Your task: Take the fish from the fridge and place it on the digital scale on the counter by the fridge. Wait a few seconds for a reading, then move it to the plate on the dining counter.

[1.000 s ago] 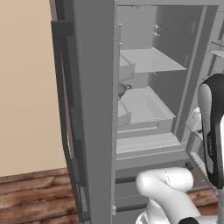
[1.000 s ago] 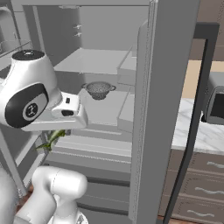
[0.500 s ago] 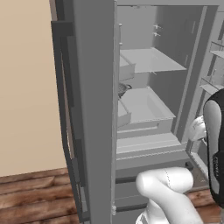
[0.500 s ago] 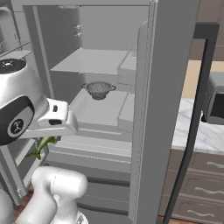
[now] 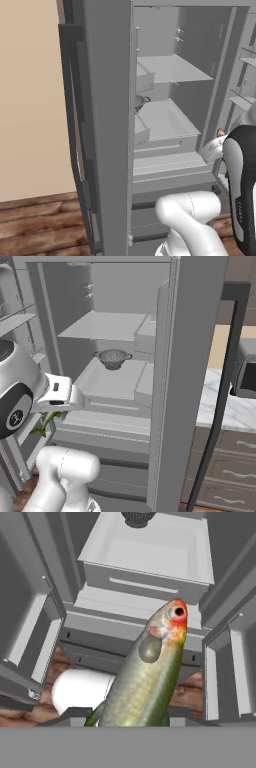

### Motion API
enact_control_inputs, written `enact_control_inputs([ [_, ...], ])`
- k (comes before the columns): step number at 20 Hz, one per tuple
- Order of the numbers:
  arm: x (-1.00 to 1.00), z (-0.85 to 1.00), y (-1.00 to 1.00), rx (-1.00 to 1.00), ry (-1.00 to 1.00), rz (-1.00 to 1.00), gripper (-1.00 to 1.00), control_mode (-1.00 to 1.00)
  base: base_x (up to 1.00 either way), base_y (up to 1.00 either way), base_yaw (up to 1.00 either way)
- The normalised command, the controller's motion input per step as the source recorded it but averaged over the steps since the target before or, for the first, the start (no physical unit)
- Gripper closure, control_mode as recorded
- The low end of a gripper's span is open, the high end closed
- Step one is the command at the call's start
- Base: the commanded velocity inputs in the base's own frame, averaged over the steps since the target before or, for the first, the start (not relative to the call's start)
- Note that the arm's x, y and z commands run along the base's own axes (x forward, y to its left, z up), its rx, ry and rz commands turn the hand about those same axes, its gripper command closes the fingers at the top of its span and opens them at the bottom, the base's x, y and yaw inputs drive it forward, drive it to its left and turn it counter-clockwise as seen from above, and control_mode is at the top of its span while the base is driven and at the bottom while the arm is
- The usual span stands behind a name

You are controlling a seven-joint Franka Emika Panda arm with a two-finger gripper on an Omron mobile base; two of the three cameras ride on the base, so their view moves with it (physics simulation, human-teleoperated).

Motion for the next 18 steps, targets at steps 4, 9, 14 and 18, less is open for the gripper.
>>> enact_control_inputs([
  [4,0.0,0.0,0.0,0.0,0.0,0.0,1.0,-1.0,0.0,0.0,0.0],
  [9,-0.22,0.0,-0.01,0.02,-0.05,-0.01,1.0,1.0,-0.2,-0.04,-0.05],
  [14,0.0,0.0,0.0,0.0,0.0,0.0,1.0,1.0,-0.92,-0.02,-0.55],
  [18,0.0,0.0,0.0,0.0,0.0,0.0,1.0,1.0,-0.47,0.32,-0.64],
])
